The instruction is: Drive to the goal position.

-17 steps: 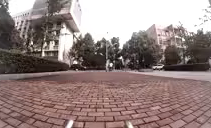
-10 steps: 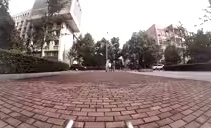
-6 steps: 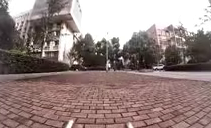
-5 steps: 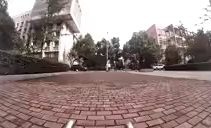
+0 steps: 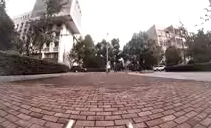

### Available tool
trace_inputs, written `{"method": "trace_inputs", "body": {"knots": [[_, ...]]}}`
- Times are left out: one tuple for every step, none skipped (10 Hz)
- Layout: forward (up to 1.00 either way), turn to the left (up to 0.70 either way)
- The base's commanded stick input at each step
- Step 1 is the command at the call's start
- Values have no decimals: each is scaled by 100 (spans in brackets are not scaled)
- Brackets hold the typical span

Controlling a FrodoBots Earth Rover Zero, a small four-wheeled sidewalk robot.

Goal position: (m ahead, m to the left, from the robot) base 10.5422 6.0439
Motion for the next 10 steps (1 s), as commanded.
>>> {"method": "trace_inputs", "body": {"knots": [[70,0],[70,0],[70,0],[70,0],[70,0],[70,0],[70,0],[70,0],[70,0],[70,0]]}}
